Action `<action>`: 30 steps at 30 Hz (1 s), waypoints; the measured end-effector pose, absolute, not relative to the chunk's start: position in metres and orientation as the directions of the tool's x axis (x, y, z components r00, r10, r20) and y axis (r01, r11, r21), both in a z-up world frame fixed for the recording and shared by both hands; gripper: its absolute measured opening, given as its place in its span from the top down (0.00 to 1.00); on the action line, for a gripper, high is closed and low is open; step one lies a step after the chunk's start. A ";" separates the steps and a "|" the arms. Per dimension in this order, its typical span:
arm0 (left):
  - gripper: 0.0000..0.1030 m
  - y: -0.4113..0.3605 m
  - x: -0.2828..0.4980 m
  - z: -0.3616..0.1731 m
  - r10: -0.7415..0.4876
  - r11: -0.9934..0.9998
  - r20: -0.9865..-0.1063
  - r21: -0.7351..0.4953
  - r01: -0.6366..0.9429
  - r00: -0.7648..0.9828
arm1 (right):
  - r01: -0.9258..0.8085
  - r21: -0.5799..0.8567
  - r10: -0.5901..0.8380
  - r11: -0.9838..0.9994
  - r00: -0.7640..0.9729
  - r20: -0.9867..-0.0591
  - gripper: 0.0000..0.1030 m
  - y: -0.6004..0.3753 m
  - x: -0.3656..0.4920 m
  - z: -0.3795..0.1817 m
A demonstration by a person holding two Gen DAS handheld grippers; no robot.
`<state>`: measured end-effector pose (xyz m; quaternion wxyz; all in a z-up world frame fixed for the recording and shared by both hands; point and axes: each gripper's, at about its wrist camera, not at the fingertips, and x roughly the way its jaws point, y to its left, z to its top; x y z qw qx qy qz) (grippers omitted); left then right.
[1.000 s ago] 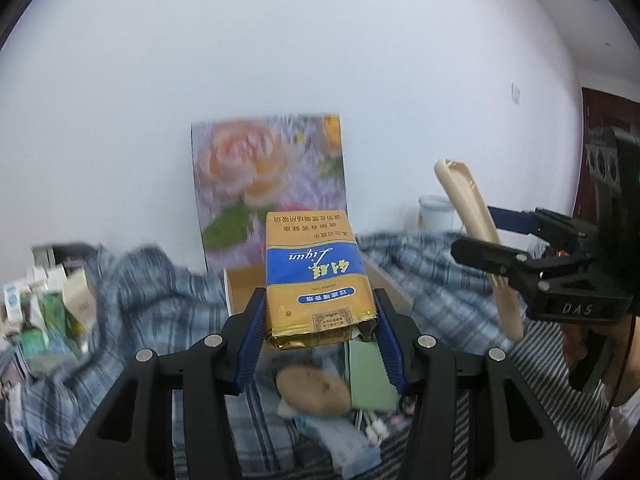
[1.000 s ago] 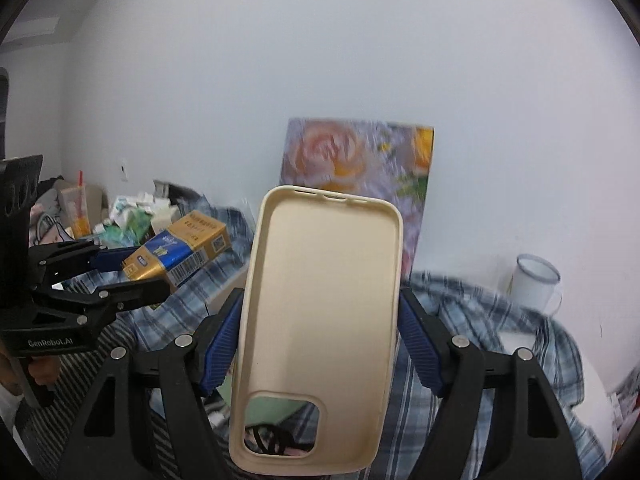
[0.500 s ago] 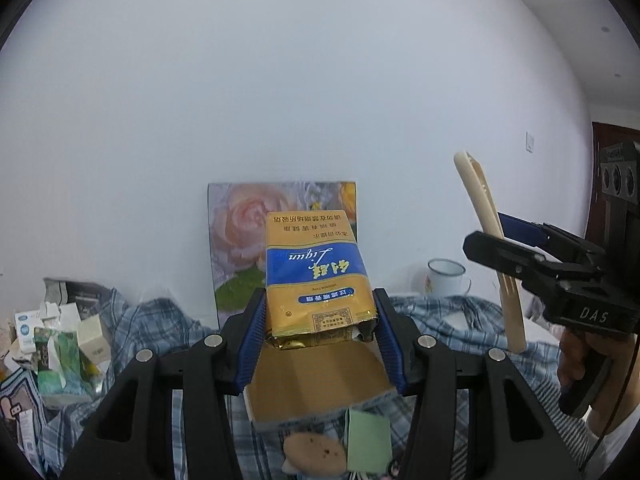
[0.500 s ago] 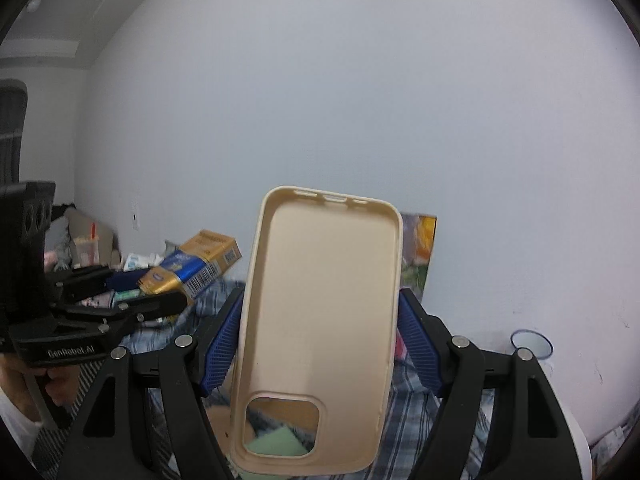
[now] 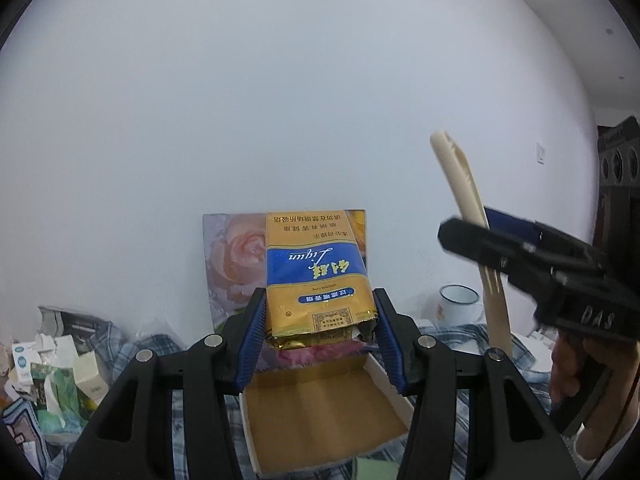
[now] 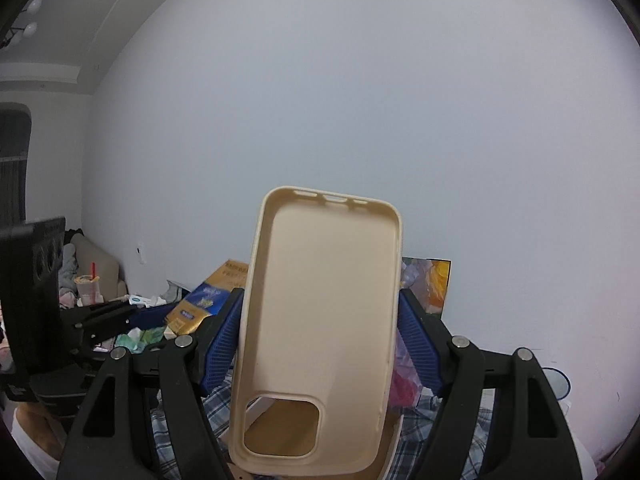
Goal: Organize soft objects
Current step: 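Lift the packet with the left tool while the right tool lifts the phone case over the box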
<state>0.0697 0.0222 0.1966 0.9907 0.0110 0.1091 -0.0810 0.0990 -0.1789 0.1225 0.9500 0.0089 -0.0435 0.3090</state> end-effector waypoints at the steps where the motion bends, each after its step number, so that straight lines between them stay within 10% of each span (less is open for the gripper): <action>1: 0.48 0.022 0.074 0.197 -0.152 0.987 -0.217 0.010 0.158 0.964 | -0.588 -0.008 0.587 0.809 0.805 0.084 0.29 -0.177 0.102 0.121; 30: 0.48 0.032 0.170 0.090 -0.066 0.997 -0.416 0.019 0.081 0.907 | -0.586 0.106 0.596 0.803 0.786 -0.168 0.29 -0.134 0.213 0.035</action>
